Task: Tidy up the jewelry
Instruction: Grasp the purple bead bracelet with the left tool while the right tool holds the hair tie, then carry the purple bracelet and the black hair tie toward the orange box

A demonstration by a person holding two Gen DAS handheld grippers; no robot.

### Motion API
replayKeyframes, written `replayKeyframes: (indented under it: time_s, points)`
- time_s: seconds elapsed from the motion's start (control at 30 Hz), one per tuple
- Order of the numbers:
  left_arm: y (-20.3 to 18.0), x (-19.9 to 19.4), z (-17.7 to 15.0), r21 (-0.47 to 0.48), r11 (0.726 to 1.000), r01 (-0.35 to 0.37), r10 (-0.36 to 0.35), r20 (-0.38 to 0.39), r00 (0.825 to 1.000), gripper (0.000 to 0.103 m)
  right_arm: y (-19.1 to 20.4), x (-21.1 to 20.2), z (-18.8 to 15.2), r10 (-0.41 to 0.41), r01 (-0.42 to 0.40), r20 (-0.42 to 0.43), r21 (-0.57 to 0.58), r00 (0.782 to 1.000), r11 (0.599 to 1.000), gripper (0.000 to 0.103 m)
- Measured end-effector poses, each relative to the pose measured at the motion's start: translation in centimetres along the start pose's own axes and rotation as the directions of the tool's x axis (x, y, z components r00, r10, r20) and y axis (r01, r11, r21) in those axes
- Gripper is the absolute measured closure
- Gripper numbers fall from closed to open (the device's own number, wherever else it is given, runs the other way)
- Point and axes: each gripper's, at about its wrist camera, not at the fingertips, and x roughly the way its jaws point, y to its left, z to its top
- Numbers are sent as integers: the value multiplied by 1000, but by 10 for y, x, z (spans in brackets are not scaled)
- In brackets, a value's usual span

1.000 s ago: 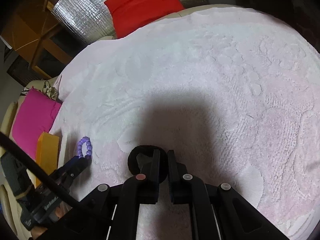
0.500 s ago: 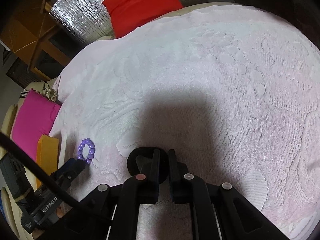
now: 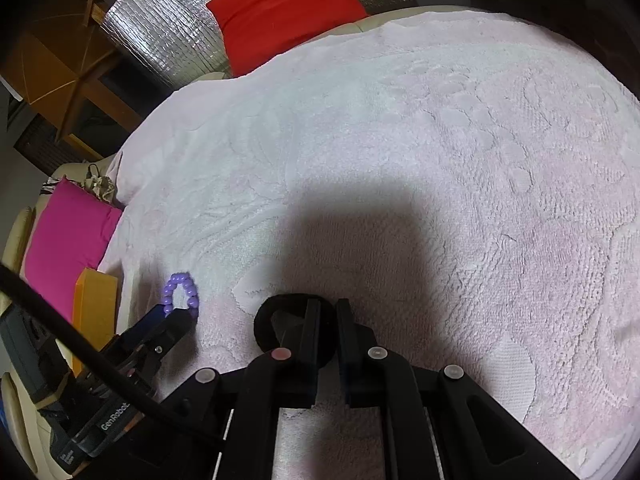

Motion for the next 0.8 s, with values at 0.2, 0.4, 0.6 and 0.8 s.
replayKeyframes:
  time_s: [0.2,0.4,0.6,0.8]
  points:
    - [-5,-9,-2,54,998,20,-21,19,1000,93,1,0,0,-3,3,1,0,1000,1000,92]
    - [-10,-18,-2,82,995,48,-51,41,998,93,4,1,0,-15,15,4,-2,1000,1000,92]
    - [-10,-13,-1,66,997,37,-39,35,999,93,5,2,1,-14,14,5,-7,1000,1000,92]
    - [-15,-17,2,66,998,23,-27,59,998,93,3,0,2,-4,4,1,-4,1000,1000,92]
